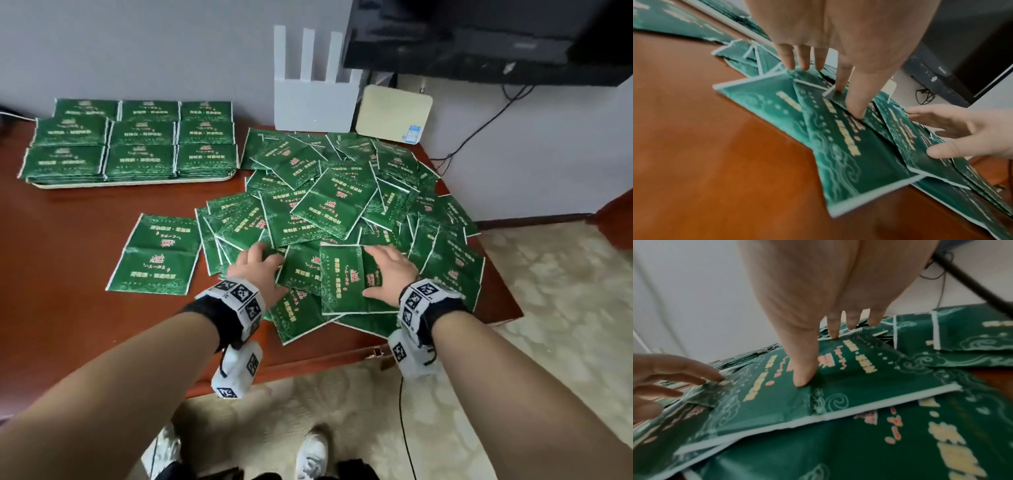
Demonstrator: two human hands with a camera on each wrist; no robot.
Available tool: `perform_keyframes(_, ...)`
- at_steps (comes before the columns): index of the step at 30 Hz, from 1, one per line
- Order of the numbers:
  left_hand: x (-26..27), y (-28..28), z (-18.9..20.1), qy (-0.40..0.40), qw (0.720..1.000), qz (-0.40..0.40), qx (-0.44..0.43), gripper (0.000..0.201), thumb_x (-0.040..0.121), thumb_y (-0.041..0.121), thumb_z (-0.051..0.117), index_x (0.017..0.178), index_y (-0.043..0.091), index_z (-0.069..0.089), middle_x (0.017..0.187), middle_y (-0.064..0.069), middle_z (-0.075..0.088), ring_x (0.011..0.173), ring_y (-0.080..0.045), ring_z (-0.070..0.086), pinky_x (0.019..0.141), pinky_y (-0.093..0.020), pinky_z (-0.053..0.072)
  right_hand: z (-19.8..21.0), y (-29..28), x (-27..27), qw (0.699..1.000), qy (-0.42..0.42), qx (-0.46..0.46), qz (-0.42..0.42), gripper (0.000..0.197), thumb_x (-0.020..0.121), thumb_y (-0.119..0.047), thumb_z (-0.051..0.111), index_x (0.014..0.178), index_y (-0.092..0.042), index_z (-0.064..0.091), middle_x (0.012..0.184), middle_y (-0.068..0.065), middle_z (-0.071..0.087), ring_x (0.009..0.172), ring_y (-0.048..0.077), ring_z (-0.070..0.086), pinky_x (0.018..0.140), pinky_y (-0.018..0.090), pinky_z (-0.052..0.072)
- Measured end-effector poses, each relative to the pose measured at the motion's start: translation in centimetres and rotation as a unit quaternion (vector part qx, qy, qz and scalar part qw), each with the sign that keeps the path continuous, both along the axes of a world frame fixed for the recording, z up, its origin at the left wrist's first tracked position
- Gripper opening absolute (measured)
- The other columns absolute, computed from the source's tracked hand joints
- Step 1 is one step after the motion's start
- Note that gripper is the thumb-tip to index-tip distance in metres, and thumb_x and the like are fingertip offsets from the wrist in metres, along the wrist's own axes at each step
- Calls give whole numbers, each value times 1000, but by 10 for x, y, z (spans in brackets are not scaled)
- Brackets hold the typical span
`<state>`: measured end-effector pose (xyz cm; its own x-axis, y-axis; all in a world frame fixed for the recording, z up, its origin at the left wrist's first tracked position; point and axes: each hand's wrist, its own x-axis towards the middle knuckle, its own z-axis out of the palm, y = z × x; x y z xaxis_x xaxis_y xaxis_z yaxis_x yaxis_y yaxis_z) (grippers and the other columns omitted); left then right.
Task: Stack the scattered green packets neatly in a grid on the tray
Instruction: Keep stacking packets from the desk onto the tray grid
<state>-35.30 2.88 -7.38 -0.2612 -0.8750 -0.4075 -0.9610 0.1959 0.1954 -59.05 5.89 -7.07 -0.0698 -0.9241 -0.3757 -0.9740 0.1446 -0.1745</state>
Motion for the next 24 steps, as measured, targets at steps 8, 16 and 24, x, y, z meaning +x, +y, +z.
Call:
perform_keyframes(8,-34,8,-7,32,989,141,20,73,84,44,59,144,29,20,144,-4,26,132,-24,30,110,-38,29,-11,-26,-19,997,51,-3,56,102,72,-48,71,147,-31,3,154,0,7,143,21,6,114,45,8)
perform_keyframes(16,-47,-19,-4,144,945,283,77,55,85,23,63,134,19,37,116,-5,59,93,-19,61,80,-33,54,5,-29,-34,999,-28,-16,43,50,88,-35,58,133,-16,43,140,6,41,127,24,40,103,37,36)
perform_keyframes(24,-21,-16,26,160,947,268,82,18,89,13,56,107,15,57,81,1,56,60,-9,49,50,-18,38,36,-32,-51,975,-219,-19,-44,36,92,-28,53,121,-7,52,125,11,56,104,25,57,92,37,48)
